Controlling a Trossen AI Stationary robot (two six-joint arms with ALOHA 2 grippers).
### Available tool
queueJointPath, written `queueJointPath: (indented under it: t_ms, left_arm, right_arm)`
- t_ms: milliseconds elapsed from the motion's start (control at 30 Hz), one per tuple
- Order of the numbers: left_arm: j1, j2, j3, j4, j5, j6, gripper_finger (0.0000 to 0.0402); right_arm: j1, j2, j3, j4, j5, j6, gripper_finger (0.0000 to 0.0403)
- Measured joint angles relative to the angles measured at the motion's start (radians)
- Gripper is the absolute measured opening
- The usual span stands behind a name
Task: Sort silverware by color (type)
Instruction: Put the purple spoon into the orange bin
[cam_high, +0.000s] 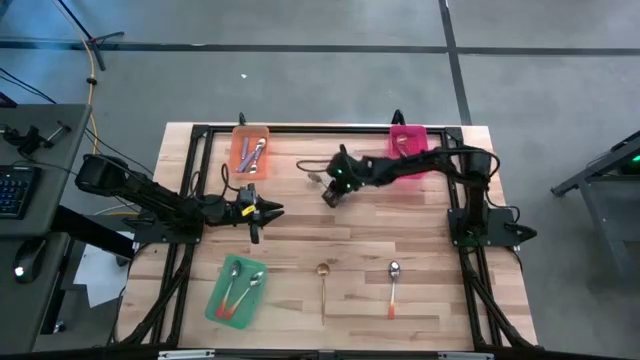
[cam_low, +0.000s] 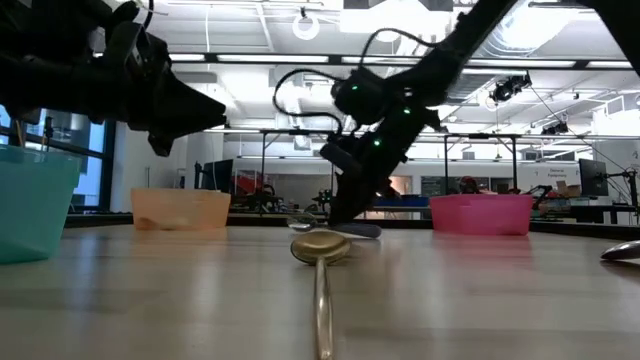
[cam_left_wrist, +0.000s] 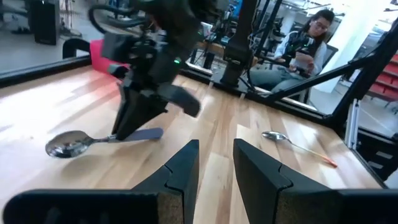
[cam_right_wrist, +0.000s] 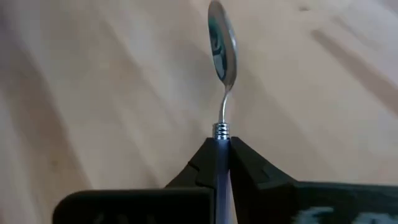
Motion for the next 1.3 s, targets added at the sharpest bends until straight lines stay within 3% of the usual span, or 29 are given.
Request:
queueJointPath:
  t_ms: [200, 467, 800, 1000, 1300]
  left_arm:
    - [0.0, 0.019, 0.002, -0.055, 0.009, -0.075, 0.0094]
    - [0.001, 0.096, 0.022, -0.149, 0.008, -0.128, 0.0128]
    - [0.099, 0.3, 0.177, -0.377, -0.008, 0.008, 0.0185]
    - [0.172, 0.389, 0.257, -0.377, 0.121, 0.061, 0.0193]
    - [0.293, 0.474, 0.312, -0.374, 0.279, -0.085, 0.0191]
  right_arm:
    - [0.067, -0.042, -0.134, 0.247, -0.008, 0.051, 0.0]
    - [0.123, -0.044, -0.147, 0.285, 0.034, 0.02, 0.0002]
    - [0.161, -0.046, -0.146, 0.287, 0.035, -0.035, 0.0002]
    - [0.171, -0.046, -0.146, 0.273, 0.034, -0.054, 0.0001]
    - [0.203, -0.046, -0.146, 0.261, 0.07, -0.084, 0.0]
